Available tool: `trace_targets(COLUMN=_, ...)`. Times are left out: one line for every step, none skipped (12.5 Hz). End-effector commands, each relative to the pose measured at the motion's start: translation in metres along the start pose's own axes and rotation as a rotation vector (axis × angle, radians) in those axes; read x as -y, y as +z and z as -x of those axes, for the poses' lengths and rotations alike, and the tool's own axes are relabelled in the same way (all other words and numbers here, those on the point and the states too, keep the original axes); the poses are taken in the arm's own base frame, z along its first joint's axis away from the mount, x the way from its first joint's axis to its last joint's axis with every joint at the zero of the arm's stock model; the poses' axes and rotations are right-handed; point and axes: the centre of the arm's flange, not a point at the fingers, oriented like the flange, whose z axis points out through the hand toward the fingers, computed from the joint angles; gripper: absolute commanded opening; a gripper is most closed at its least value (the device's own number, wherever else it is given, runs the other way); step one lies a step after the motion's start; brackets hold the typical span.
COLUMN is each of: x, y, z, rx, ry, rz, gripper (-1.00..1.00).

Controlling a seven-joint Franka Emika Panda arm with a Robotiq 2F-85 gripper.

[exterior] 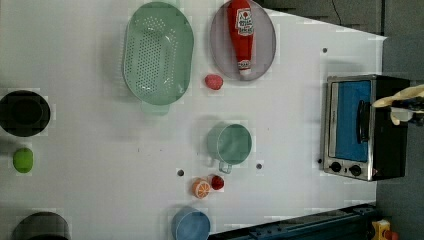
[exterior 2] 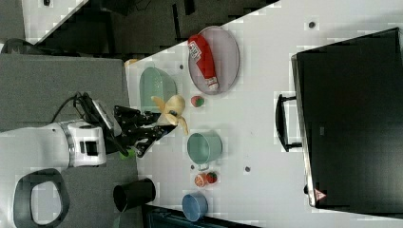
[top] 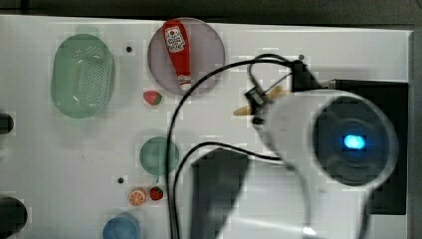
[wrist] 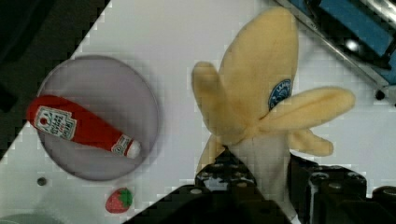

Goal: Pick banana from table and place on oven.

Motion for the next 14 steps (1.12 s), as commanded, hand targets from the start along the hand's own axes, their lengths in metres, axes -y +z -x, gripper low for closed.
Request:
trace_targets(x=-0.077, y=0.025, z=-0.071, rx=0.037, ry=-0.003, rz=0.053, gripper=-0.49)
trace_targets(x=-0.097, y=0.031, z=-0.085, rx=0.045, ry=-0.002, rz=0.061, gripper=-0.49)
trace_targets(x=-0.115, y=0.039, z=-0.098, rx=0.054, ry=0.006, rz=0.070, gripper=-0.49)
trace_targets(x=-0.133, y=0.047, z=-0.112, rx=0.050, ry=0.034, rz=0.078, gripper=-0.49)
trace_targets(x=-0.148, y=0.055, z=-0.126, rx=0.031, ry=0.050, rz=0.084, gripper=-0.49)
trace_targets(x=-0.161, y=0.064, z=-0.139, rx=0.003, ry=0.032, rz=0.101, gripper=-0.49)
trace_targets(x=-0.172, y=0.074, z=-0.151, rx=-0.029, ry=-0.003, rz=0.124, gripper=-0.49)
trace_targets(x=-0.180, y=0.084, z=-0.162, rx=-0.055, ry=-0.034, rz=0.144, gripper=-0.49)
trace_targets(x=-0.187, y=0.094, z=-0.168, rx=-0.058, ry=-0.049, rz=0.162, gripper=-0.49)
trace_targets(x=-0.193, y=0.103, z=-0.173, rx=-0.050, ry=-0.039, rz=0.181, gripper=-0.49)
trace_targets(x=-0.201, y=0.112, z=-0.179, rx=-0.042, ry=-0.024, rz=0.201, gripper=-0.49)
trace_targets(x=-0.203, y=0.115, z=-0.183, rx=-0.045, ry=-0.022, rz=0.212, gripper=-0.49)
trace_targets(x=-0.201, y=0.117, z=-0.186, rx=-0.049, ry=-0.028, rz=0.217, gripper=-0.49)
trace_targets(x=-0.200, y=0.120, z=-0.185, rx=-0.042, ry=-0.029, rz=0.221, gripper=-0.49)
